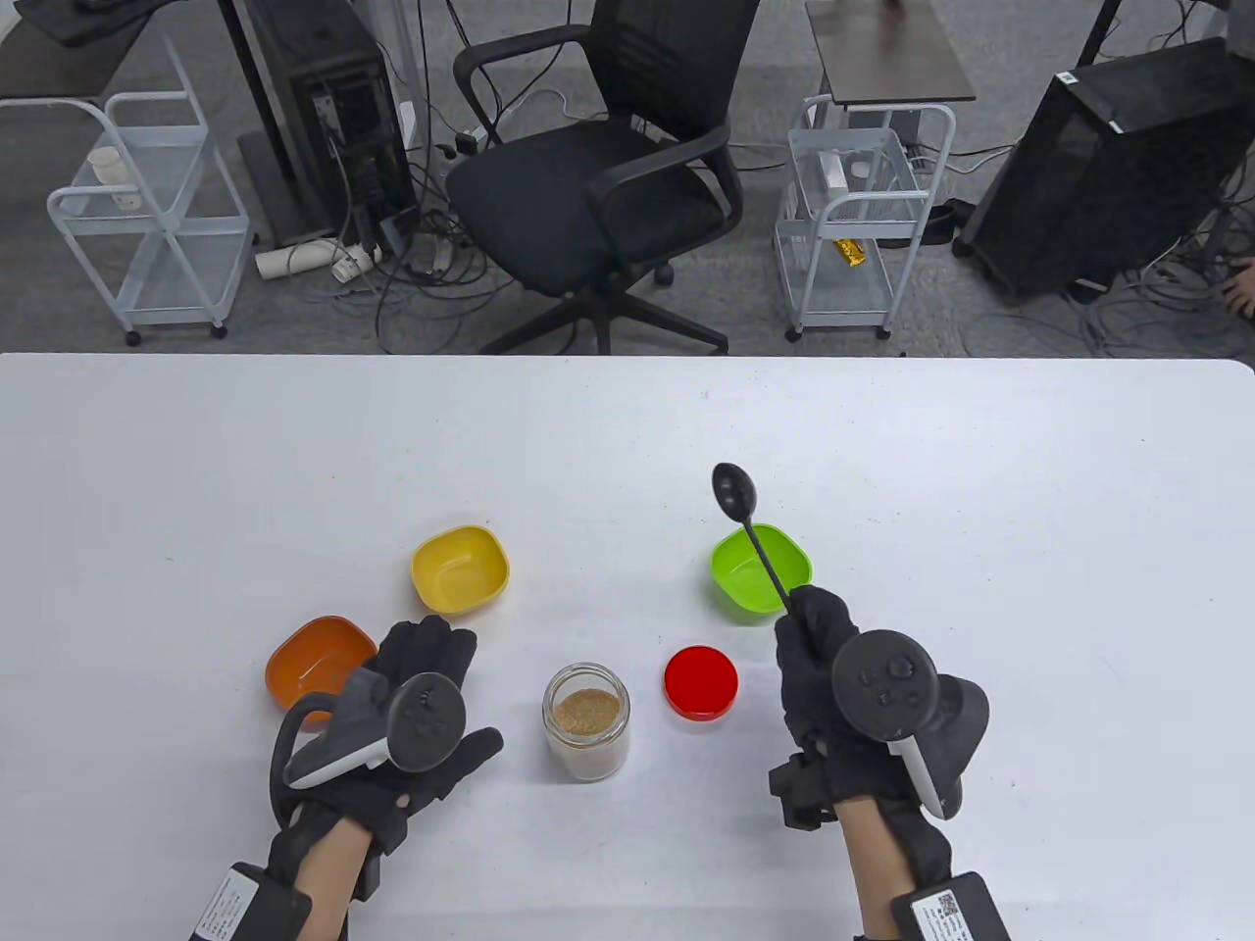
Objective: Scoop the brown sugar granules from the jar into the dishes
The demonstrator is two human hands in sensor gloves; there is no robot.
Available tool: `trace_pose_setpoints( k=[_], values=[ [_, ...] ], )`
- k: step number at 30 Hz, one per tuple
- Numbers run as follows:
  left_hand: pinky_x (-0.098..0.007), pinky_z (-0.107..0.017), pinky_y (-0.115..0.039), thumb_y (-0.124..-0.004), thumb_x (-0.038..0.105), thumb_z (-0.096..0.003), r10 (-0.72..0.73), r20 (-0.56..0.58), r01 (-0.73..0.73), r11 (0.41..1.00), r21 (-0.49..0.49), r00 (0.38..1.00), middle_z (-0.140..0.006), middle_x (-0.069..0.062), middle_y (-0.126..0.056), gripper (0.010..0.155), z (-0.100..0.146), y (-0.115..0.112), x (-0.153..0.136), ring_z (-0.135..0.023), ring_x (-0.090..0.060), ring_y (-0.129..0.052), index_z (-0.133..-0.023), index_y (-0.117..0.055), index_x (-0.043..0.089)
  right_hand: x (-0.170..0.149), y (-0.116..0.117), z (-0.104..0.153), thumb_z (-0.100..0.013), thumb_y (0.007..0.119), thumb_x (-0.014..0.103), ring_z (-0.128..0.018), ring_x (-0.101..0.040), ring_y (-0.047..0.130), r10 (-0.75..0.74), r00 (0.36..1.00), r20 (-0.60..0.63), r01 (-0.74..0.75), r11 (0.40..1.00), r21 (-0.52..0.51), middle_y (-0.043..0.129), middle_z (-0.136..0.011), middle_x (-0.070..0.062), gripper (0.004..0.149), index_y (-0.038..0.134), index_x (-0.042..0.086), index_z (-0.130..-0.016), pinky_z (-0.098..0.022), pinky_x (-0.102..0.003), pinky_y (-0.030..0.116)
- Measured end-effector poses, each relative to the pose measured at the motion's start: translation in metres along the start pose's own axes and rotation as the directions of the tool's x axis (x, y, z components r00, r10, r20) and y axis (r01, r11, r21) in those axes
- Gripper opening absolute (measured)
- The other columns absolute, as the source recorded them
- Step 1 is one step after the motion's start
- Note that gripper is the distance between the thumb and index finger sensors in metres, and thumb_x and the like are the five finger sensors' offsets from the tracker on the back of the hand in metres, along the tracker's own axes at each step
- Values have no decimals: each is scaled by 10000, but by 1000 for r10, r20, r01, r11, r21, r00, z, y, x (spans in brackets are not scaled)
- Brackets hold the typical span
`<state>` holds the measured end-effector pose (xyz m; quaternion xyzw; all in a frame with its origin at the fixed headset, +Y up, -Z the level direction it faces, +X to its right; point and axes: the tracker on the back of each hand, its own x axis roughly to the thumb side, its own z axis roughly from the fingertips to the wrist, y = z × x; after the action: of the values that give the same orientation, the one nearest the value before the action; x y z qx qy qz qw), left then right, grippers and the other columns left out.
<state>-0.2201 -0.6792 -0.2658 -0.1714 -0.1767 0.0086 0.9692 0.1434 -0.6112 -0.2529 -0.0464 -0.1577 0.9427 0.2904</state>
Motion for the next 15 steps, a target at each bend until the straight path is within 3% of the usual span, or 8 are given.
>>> trace_pose_setpoints(
  k=[8,15],
  values=[
    [-681,-833,-366,-634,626,-609,4,-2,-4,1000,5,1000,-1257,-259,-75,960,0,0,-1,-1180,-543,-171,-1194,-108,76,34,6,24,-539,785,395,-255,-144,1046,-151,973,174,169,981,-93,1051,-479,82,390,822,259,-903,-313,-386,936],
    [-682,-833,-364,-637,629,-607,7,-11,-6,1000,13,1000,-1258,-257,-75,965,0,-1,-2,-1181,-544,-172,-1193,-107,76,30,21,33,-523,811,434,-181,-129,1032,-179,960,214,203,974,-99,1050,-385,104,369,872,267,-847,-262,-370,938]
  ],
)
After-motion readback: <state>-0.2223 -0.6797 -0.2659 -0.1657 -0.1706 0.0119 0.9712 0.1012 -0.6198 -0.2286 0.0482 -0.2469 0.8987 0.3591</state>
